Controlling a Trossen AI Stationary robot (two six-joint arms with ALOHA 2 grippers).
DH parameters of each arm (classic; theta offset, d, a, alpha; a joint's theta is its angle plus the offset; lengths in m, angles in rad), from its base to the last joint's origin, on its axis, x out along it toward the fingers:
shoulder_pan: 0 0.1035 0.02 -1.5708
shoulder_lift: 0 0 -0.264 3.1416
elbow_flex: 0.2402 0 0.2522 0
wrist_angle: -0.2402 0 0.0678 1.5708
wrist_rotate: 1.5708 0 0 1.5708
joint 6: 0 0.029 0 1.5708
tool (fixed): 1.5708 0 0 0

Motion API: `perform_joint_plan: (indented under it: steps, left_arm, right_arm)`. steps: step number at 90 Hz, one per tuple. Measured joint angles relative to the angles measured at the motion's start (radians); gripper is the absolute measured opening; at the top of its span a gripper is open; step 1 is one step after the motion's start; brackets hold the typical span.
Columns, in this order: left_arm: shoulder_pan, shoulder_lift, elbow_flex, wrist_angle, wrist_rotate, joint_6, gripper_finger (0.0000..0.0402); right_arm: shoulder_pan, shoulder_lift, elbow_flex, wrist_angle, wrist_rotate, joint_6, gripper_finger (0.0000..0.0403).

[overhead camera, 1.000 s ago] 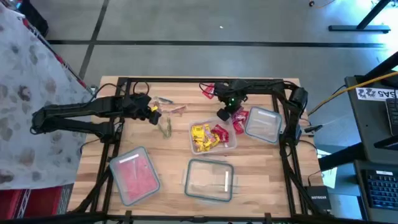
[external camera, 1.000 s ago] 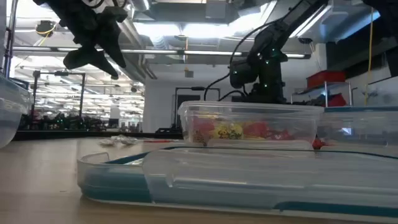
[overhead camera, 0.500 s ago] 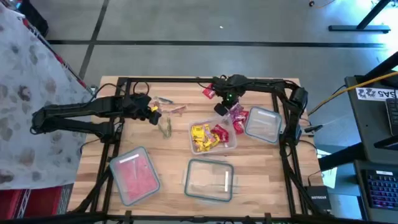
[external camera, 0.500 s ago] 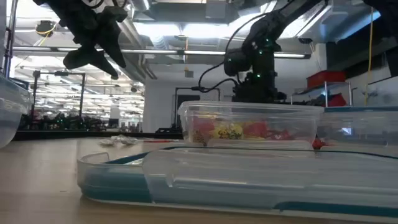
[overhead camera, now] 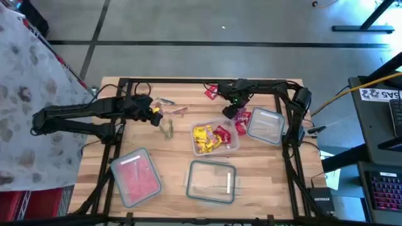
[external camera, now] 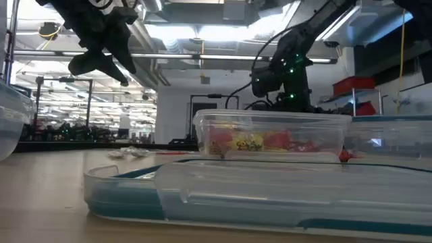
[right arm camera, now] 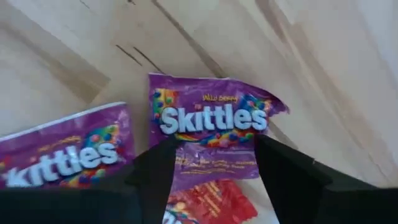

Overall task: Sort candy
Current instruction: Put the purple candy into the rectangular transparent bin

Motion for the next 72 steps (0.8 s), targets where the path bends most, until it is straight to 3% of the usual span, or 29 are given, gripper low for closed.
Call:
perform_joint_plan:
  steps: [11, 35, 54, 72]
  left_arm:
    - [0.000, 0.000, 0.000, 0.001, 0.000, 0.000, 0.0136]
    - [0.000, 0.000, 0.000, 0.001, 0.000, 0.000, 0.0136]
    - [0.000, 0.000, 0.000, 0.001, 0.000, 0.000, 0.0136]
    - [0.000, 0.000, 0.000, 0.001, 0.000, 0.001, 0.0136]
  right_arm:
    - [-0.001, 0.000, -0.014, 0.032, -0.029, 0.003, 0.0151]
    - [0.000, 0.000, -0.015, 0.052, -0.026, -0.009, 0.0012]
    - [0.000, -0.015, -0.018, 0.070, -0.026, -0.012, 0.0002]
    - [0.001, -0.105, -0.018, 0.063, -0.038, -0.009, 0.0000]
